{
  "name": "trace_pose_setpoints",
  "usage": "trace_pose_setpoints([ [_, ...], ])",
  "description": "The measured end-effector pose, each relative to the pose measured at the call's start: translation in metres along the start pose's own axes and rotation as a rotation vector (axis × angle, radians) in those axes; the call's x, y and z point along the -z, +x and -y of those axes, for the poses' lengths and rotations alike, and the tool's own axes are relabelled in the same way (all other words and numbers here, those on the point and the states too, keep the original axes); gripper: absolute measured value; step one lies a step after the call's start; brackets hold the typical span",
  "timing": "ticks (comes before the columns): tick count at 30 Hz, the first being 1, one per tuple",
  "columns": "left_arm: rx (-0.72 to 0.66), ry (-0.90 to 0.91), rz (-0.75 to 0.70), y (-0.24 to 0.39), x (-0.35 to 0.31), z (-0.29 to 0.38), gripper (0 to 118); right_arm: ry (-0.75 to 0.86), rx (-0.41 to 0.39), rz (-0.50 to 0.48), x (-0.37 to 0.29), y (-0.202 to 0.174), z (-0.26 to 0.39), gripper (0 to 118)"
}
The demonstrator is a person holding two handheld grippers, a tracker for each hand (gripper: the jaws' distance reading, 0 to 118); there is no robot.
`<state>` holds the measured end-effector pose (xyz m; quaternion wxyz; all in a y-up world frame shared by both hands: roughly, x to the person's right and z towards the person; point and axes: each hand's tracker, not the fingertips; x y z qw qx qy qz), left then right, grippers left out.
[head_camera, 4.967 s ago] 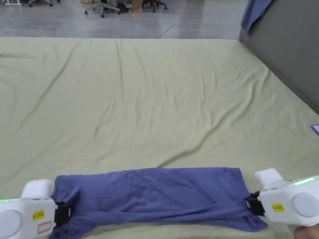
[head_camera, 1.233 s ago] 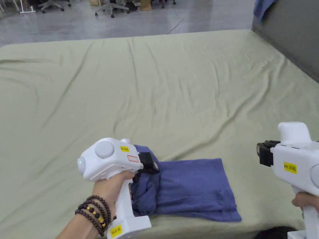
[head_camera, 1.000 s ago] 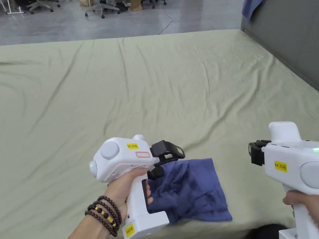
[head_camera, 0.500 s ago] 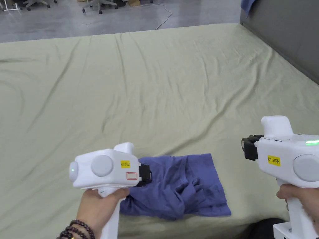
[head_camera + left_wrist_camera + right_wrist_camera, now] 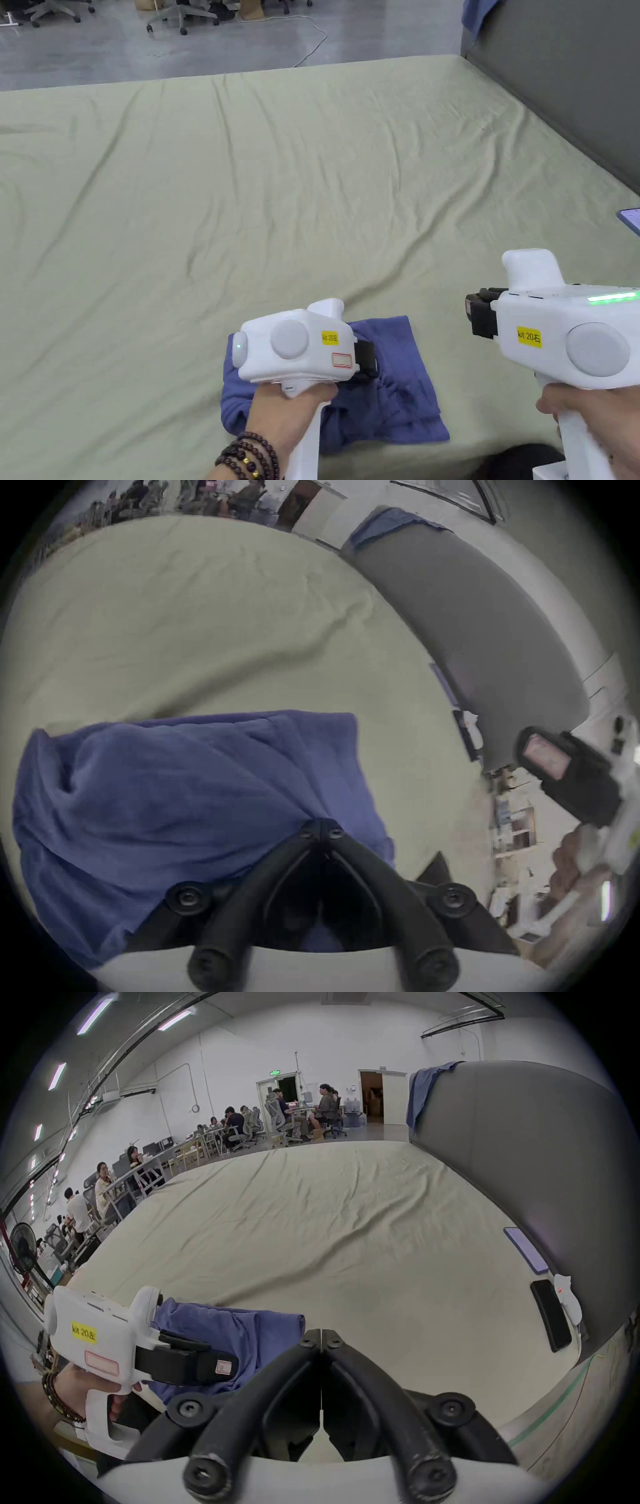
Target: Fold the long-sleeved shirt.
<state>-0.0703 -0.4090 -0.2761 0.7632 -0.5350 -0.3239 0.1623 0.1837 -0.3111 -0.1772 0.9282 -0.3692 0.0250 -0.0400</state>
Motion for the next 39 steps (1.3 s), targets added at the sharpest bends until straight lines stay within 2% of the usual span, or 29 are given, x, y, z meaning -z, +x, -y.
trace_pose_setpoints([
  [2, -0.039, 0.029, 0.061, -0.006, -0.021, -0.001, 0, -0.016, 0.010, -0.039, 0.001, -0.004, -0.003, 0],
  [4, -0.024, 0.072, 0.110, -0.012, -0.050, -0.004, 0, -0.042, 0.031, -0.127, 0.004, -0.012, -0.010, 0],
  [6, -0.007, 0.108, 0.084, -0.019, -0.081, -0.006, 0, -0.059, 0.057, -0.215, 0.012, -0.023, -0.017, 0],
  [10, -0.021, 0.202, 0.044, -0.048, -0.135, -0.009, 0, -0.207, 0.096, -0.420, 0.054, -0.052, -0.027, 0],
  [12, -0.042, 0.229, 0.028, -0.066, -0.149, -0.007, 0, -0.310, 0.159, -0.505, 0.082, -0.062, -0.026, 0],
  [15, -0.103, 0.255, 0.036, -0.090, -0.164, 0.002, 0, -0.423, 0.241, -0.564, 0.118, -0.067, -0.013, 0],
  [17, -0.130, 0.270, 0.042, -0.104, -0.168, 0.008, 5, -0.471, 0.231, -0.542, 0.132, -0.063, -0.004, 0],
  [18, -0.141, 0.272, 0.044, -0.111, -0.169, 0.011, 20, -0.503, 0.216, -0.537, 0.139, -0.059, 0.003, 0],
  [19, -0.148, 0.257, 0.043, -0.117, -0.167, 0.014, 55, -0.541, 0.215, -0.517, 0.147, -0.052, 0.011, 0],
  [20, -0.156, 0.241, 0.046, -0.122, -0.164, 0.016, 84, -0.560, 0.220, -0.491, 0.151, -0.048, 0.017, 0],
  [21, -0.170, 0.201, 0.044, -0.129, -0.159, 0.019, 106, -0.588, 0.228, -0.479, 0.156, -0.041, 0.025, 0],
  [22, -0.184, 0.186, 0.052, -0.136, -0.155, 0.023, 118, -0.576, 0.279, -0.550, 0.157, -0.033, 0.032, 0],
  [23, -0.200, 0.185, 0.060, -0.140, -0.151, 0.025, 118, -0.538, 0.334, -0.601, 0.156, -0.028, 0.033, 0],
  [24, -0.229, 0.185, 0.068, -0.147, -0.146, 0.028, 118, -0.552, 0.348, -0.579, 0.155, -0.025, 0.033, 0],
  [28, -0.343, 0.143, 0.101, -0.166, -0.121, 0.035, 118, -0.536, 0.340, -0.583, 0.156, -0.019, 0.038, 0],
  [34, -0.437, 0.106, 0.368, -0.175, -0.072, 0.028, 118, -0.555, 0.429, -0.646, 0.166, -0.008, 0.043, 0],
  [36, -0.409, 0.122, 0.307, -0.172, -0.066, 0.025, 118, -0.554, 0.427, -0.648, 0.166, -0.009, 0.043, 0],
  [37, -0.395, 0.132, 0.326, -0.172, -0.067, 0.022, 117, -0.553, 0.419, -0.646, 0.166, -0.010, 0.041, 0],
  [38, -0.394, 0.133, 0.330, -0.172, -0.069, 0.021, 104, -0.553, 0.412, -0.643, 0.164, -0.012, 0.041, 0],
  [39, -0.390, 0.128, 0.323, -0.169, -0.072, 0.020, 61, -0.552, 0.400, -0.638, 0.163, -0.014, 0.039, 0],
])
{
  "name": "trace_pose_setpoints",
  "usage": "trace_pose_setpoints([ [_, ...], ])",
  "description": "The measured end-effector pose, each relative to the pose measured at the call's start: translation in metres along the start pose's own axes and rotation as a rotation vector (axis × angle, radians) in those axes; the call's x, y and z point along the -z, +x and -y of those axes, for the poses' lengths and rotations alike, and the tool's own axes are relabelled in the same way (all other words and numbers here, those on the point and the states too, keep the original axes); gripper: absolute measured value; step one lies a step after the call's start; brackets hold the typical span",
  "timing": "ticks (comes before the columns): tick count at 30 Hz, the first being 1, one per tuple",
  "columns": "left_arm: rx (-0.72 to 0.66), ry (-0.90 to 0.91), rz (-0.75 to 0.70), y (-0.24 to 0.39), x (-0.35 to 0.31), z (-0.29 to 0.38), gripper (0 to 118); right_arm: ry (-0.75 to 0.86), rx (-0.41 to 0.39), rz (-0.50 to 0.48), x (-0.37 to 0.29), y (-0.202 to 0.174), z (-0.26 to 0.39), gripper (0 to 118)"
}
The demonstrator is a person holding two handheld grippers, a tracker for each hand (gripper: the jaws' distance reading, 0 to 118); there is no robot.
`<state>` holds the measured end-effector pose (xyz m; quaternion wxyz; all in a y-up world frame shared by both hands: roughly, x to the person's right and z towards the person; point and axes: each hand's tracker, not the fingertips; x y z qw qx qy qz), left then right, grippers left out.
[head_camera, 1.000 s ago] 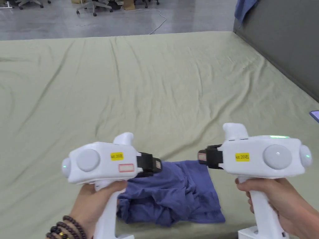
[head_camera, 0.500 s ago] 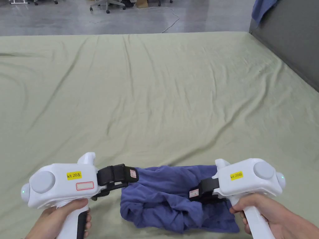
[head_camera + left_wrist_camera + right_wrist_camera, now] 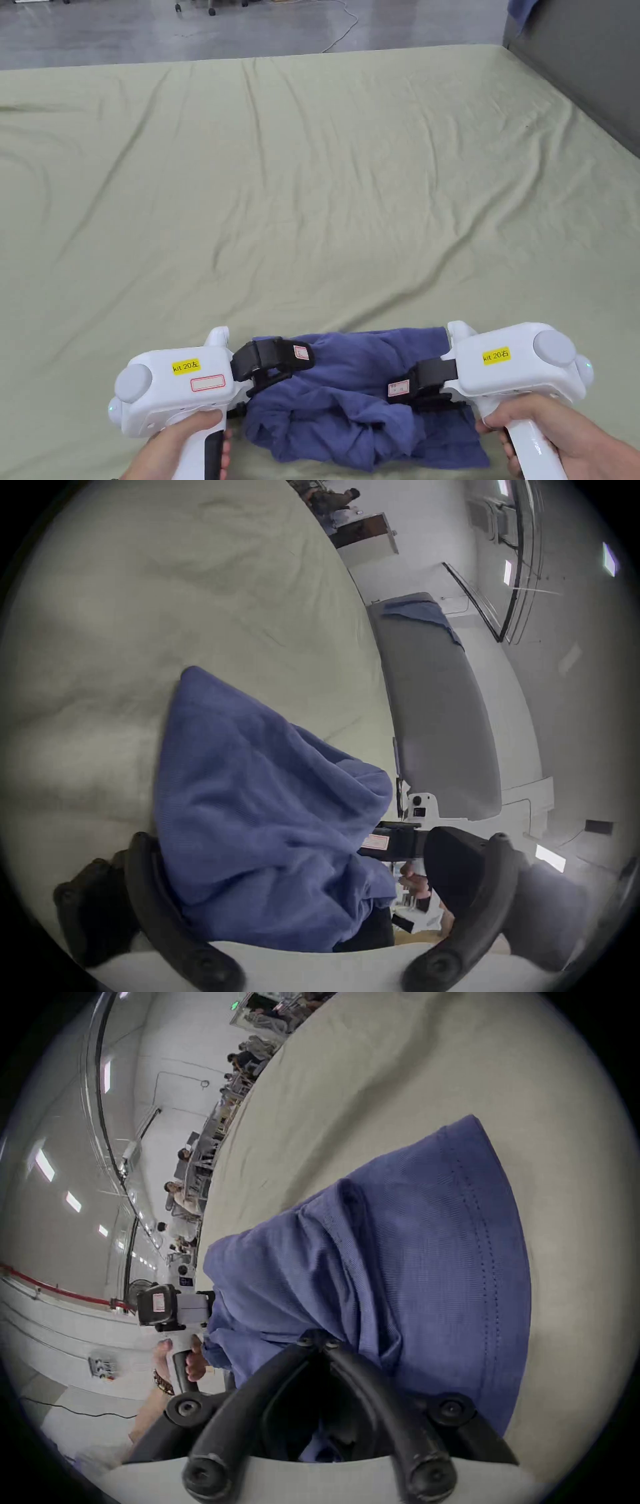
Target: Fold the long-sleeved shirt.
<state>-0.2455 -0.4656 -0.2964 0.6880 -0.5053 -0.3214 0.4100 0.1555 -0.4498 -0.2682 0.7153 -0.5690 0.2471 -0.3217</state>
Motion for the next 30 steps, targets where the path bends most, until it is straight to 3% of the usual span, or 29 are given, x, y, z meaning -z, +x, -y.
trace_pose_setpoints([
  [1, 0.058, -0.005, -0.063, 0.005, -0.005, -0.001, 7, 0.000, -0.008, 0.007, 0.000, -0.002, 0.000, 0],
  [3, 0.114, 0.006, -0.152, 0.010, -0.010, 0.002, 7, 0.002, -0.016, 0.023, 0.001, -0.005, 0.001, 0],
  [5, 0.105, 0.004, -0.101, 0.013, -0.011, 0.005, 7, 0.002, -0.032, 0.084, -0.001, -0.018, 0.000, 0],
  [8, 0.138, 0.023, -0.103, 0.022, -0.021, -0.001, 7, 0.080, -0.168, 0.208, -0.009, -0.054, 0.002, 0],
  [17, 0.231, 0.070, -0.111, 0.027, -0.113, -0.036, 7, 0.547, -0.586, 0.372, 0.009, -0.197, 0.020, 0],
  [25, 0.269, 0.199, -0.310, -0.036, -0.317, -0.096, 7, 0.688, -0.834, 0.301, 0.149, -0.315, 0.030, 0],
  [30, 0.207, 0.264, -0.471, -0.110, -0.433, -0.128, 8, 0.638, -0.896, 0.199, 0.253, -0.369, 0.033, 0],
])
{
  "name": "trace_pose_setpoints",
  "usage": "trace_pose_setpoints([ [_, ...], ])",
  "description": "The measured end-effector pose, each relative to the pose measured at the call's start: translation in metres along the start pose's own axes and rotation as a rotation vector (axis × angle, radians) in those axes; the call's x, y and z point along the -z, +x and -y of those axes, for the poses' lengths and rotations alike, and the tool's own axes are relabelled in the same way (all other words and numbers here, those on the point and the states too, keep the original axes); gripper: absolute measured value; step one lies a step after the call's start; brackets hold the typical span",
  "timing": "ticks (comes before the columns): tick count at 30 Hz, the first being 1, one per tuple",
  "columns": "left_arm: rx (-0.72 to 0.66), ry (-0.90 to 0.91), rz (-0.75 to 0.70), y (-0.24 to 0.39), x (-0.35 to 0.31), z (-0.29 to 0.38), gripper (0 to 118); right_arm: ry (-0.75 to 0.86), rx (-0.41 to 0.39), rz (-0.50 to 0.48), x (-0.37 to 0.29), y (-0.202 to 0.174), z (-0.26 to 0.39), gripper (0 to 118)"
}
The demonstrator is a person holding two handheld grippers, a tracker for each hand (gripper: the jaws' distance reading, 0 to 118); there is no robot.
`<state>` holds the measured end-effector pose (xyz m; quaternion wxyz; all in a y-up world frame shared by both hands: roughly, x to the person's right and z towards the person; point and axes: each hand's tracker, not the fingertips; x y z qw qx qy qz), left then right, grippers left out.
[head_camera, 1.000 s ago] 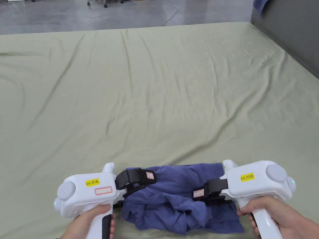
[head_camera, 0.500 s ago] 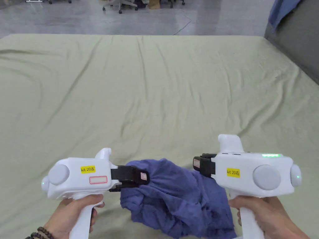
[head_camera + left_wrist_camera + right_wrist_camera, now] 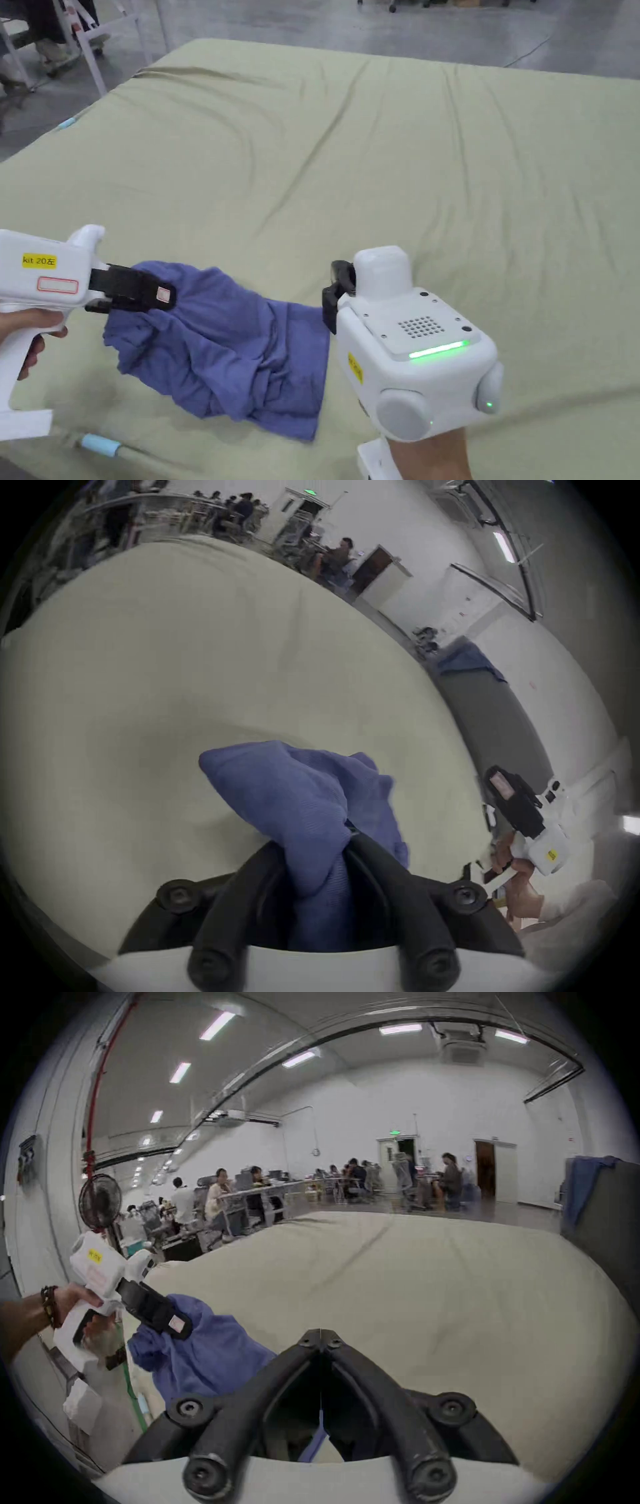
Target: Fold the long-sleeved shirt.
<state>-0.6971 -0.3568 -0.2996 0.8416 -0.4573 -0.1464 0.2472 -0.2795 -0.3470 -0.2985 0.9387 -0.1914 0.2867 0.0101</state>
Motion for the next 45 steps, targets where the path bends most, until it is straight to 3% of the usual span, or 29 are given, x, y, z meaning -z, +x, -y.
trace_pose_setpoints([
  [3, -0.130, 0.040, -0.095, -0.045, -0.011, -0.005, 38, -0.018, -0.017, -0.048, 0.034, -0.030, 0.006, 0],
  [4, -0.129, 0.072, -0.169, -0.048, -0.014, -0.004, 38, -0.030, -0.024, -0.055, 0.041, -0.035, 0.007, 0],
  [6, -0.123, 0.137, -0.151, -0.052, -0.016, 0.000, 103, -0.047, -0.022, -0.056, 0.051, -0.039, 0.011, 0],
  [7, -0.134, 0.158, -0.118, -0.051, -0.018, 0.002, 118, -0.057, -0.017, -0.062, 0.052, -0.039, 0.011, 0],
  [11, -0.090, 0.240, -0.171, -0.029, -0.030, 0.001, 118, -0.076, -0.002, -0.048, 0.045, -0.027, 0.011, 0],
  [13, -0.091, 0.223, -0.174, -0.011, -0.037, -0.004, 114, -0.066, -0.006, -0.040, 0.033, -0.018, 0.008, 0],
  [14, -0.096, 0.222, -0.146, -0.006, -0.038, -0.004, 101, -0.059, -0.009, -0.035, 0.027, -0.013, 0.005, 0],
  [15, -0.076, 0.247, -0.120, 0.007, -0.041, -0.003, 69, -0.038, -0.007, -0.024, 0.018, -0.007, 0.000, 0],
  [16, -0.028, 0.285, -0.128, 0.022, -0.042, -0.004, 3, -0.025, -0.005, -0.016, 0.011, -0.001, -0.005, 0],
  [18, 0.050, 0.357, -0.245, 0.059, -0.039, -0.001, 0, 0.005, -0.017, 0.030, -0.014, 0.012, -0.020, 0],
  [21, 0.090, 0.473, -0.042, 0.127, -0.031, 0.009, 0, 0.079, -0.037, 0.082, -0.058, 0.039, -0.043, 0],
  [25, 0.265, 0.688, -0.053, 0.234, -0.020, 0.044, 0, 0.180, -0.058, 0.183, -0.128, 0.083, -0.068, 0],
  [29, 0.474, 0.875, -0.166, 0.344, -0.002, 0.090, 0, 0.283, -0.057, 0.310, -0.208, 0.133, -0.082, 0],
  [31, 0.515, 0.930, -0.195, 0.384, 0.010, 0.112, 0, 0.325, -0.068, 0.398, -0.248, 0.156, -0.081, 0],
  [38, 0.590, 0.979, -0.234, 0.449, 0.048, 0.165, 0, 0.360, -0.055, 0.596, -0.341, 0.222, -0.048, 0],
  [42, 0.616, 0.957, -0.266, 0.455, 0.069, 0.188, 0, 0.349, -0.053, 0.695, -0.366, 0.245, -0.013, 0],
  [45, 0.560, 0.994, -0.281, 0.448, 0.080, 0.200, 0, 0.349, -0.059, 0.714, -0.372, 0.259, 0.018, 0],
])
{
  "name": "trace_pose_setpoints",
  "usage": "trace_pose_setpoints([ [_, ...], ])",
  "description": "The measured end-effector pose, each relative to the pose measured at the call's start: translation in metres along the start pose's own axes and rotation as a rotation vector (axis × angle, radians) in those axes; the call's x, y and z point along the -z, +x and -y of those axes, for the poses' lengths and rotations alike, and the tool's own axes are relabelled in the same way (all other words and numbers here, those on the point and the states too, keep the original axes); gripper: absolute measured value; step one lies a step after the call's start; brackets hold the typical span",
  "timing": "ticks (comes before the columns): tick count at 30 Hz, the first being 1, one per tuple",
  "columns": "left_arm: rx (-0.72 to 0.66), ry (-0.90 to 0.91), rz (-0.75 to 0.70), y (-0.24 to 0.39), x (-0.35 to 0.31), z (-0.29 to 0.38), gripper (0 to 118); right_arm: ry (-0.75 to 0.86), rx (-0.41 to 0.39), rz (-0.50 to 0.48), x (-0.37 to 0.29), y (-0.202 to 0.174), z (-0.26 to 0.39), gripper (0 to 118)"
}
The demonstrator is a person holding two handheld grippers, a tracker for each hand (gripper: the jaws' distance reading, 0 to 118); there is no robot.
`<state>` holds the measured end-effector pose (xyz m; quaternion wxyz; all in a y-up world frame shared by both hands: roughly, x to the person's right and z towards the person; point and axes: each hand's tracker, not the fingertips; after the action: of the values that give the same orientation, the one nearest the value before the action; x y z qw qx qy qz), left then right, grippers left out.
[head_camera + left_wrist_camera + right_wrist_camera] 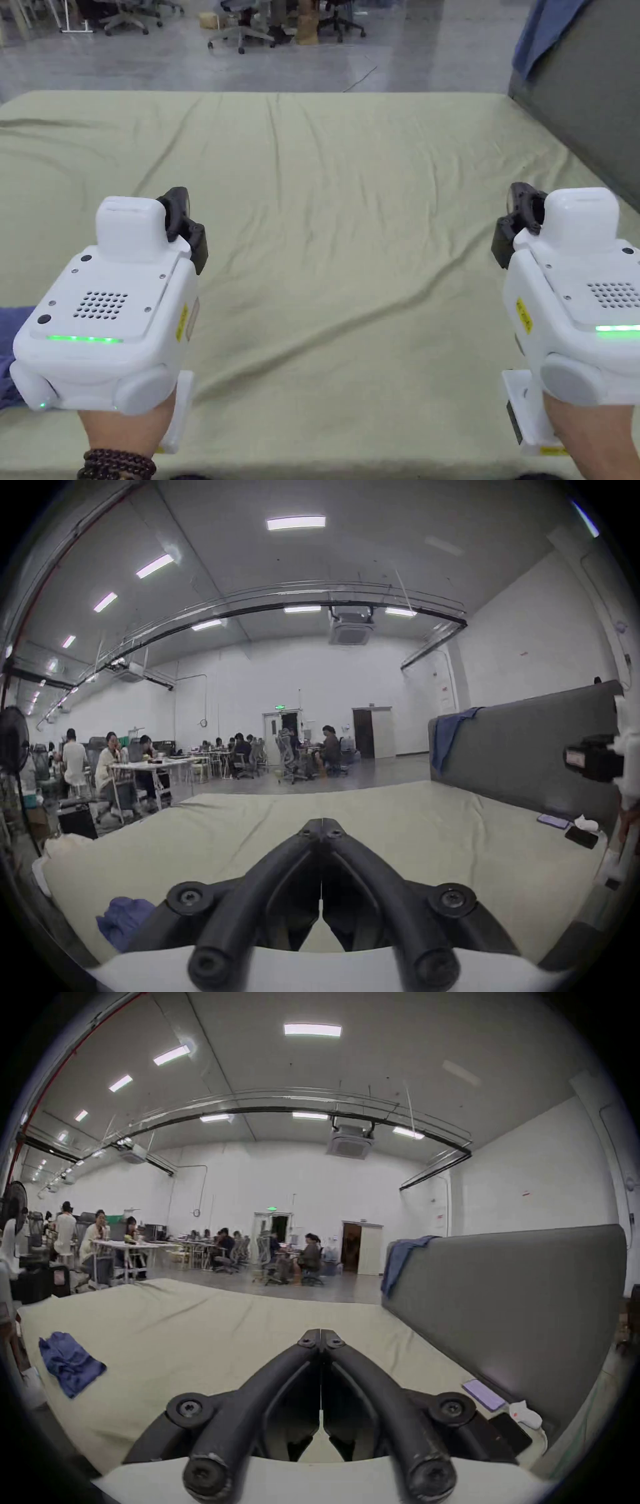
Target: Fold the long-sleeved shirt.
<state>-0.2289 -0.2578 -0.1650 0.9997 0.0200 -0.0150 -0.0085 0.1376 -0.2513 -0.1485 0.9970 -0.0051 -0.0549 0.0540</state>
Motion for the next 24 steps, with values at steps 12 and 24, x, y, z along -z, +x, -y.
trace_pose_setpoints([
  [12, 0.043, -0.098, 0.007, 0.007, 0.007, 0.034, 0, -0.086, 0.073, 0.022, 0.012, 0.009, 0.050, 0],
  [24, 0.008, -0.124, 0.015, 0.011, 0.011, 0.041, 0, -0.070, -0.021, 0.019, 0.010, 0.005, 0.057, 0],
])
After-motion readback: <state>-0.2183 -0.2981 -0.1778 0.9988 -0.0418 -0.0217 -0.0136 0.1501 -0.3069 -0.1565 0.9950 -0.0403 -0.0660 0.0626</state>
